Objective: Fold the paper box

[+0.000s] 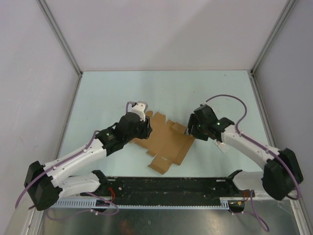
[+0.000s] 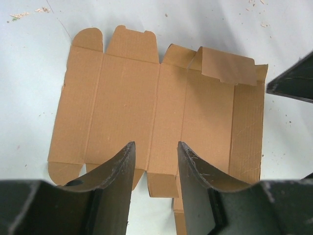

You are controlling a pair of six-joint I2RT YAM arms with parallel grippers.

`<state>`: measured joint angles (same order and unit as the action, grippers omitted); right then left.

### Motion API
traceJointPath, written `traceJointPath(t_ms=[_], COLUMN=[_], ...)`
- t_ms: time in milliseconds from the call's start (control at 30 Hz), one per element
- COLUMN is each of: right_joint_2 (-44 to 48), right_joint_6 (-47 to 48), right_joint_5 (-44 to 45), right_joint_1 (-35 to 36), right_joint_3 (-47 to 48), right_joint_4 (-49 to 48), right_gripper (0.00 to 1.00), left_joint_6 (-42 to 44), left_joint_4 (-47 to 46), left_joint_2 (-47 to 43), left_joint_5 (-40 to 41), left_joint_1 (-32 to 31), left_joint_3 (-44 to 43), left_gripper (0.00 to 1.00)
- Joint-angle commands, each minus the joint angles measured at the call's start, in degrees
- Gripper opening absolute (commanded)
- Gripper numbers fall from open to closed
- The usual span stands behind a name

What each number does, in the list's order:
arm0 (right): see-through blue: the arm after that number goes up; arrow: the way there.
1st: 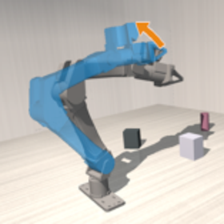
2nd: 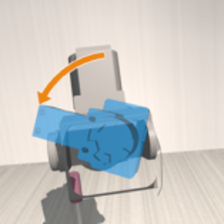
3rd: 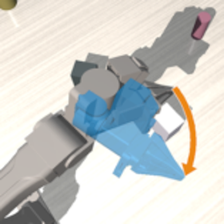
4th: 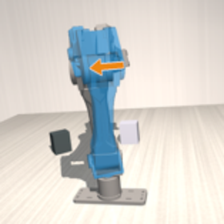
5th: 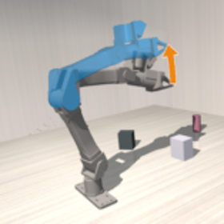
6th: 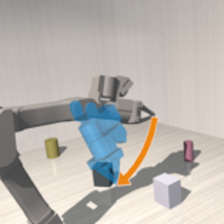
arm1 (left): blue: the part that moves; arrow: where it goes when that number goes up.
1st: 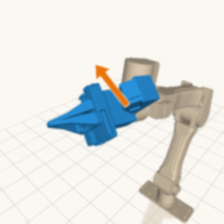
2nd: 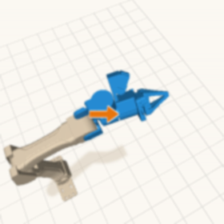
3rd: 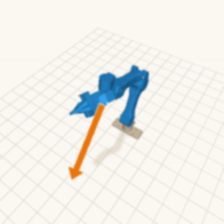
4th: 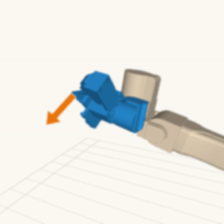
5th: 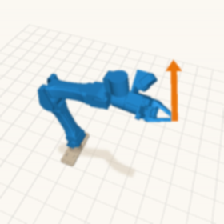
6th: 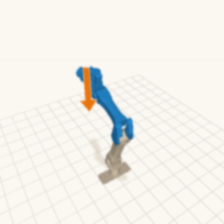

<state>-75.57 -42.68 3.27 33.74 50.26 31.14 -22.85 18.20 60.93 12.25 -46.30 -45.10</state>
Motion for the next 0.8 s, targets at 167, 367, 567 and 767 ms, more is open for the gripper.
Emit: traceJointPath(t_ms=[167, 367, 567, 767], right_joint_2=[13.87, 15.54, 13.44, 8.43], right_joint_6=[-14.71, -20.34, -22.54, -23.42], right_joint_5=[2.1, -0.45, -4.48, -5.99], right_joint_1=[2.91, 4.66, 4.67, 4.93], right_joint_3=[-14.12, -22.39, -27.14, -27.32], right_joint_4=[-4.06, -13.63, -25.67, -32.7], right_gripper=[0.69, 0.66, 0.63, 0.55], left_joint_6=[0.53, 0.35, 0.35, 0.44], left_joint_4=[-0.18, -0.18, -0.18, -0.18], left_joint_2=[-0.72, -0.72, -0.63, -0.63], left_joint_5=[-0.3, -0.3, -0.47, -0.3], left_joint_1=[0.43, 0.34, 0.34, 0.42], left_joint_3=[-0.25, 0.01, 0.01, 0.01], left_gripper=[0.45, 0.45, 0.45, 0.45])
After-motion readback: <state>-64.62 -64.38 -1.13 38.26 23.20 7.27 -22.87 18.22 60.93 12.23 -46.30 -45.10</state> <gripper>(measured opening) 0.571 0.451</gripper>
